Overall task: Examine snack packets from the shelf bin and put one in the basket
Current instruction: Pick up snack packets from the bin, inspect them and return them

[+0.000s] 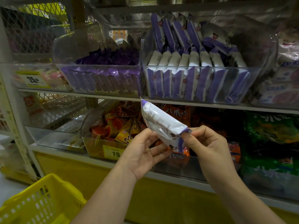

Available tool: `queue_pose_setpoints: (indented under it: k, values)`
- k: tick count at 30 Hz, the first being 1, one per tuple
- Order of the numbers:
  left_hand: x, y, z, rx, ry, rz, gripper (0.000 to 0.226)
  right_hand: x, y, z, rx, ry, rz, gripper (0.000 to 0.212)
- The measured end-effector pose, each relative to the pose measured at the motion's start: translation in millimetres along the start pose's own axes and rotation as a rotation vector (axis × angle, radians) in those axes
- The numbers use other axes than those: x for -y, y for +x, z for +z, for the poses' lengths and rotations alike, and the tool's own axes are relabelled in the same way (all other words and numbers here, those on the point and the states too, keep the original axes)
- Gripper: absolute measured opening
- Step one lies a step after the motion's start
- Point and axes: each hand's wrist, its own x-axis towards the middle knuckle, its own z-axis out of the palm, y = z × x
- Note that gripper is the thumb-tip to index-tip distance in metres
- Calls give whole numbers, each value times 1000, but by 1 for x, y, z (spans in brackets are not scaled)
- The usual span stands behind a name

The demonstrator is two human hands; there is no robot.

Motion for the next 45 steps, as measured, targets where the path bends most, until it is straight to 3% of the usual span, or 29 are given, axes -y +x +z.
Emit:
queue_pose_setpoints:
  k: [10, 15, 19, 21, 26, 29, 35, 40, 45]
  values:
    - [-2, -4, 2, -7, -30, -47, 49, 1, -3, -7, 55, -9, 31, 12]
    - [-7, -13, 12, 85, 255, 106, 48, 4, -3, -13, 18, 164, 76, 14]
    - [-9, -19, 19, 274, 470, 196, 78, 12, -6, -16, -3, 281, 51, 4]
    - [-13, -23, 21, 332, 454, 245, 89, 17, -8, -17, -27, 258, 29, 23]
    - [-29, -34, 38, 275, 607, 432, 89, 37, -6, -23, 3, -149, -124, 54]
    - [-42, -42, 58, 184, 780, 596, 87, 62, 1, -30, 75, -574, -296, 49]
    - [-76, -46, 119, -74, 1098, 960, 54, 124, 35, -51, 151, -1032, -458, 65]
    - [-105, -26, 169, -25, 1222, 980, 38, 175, 73, -76, 186, -1275, -561, 79]
    - [-129, 2, 206, -14, 1408, 914, 15, 198, 111, -100, 237, -1472, -545, 82]
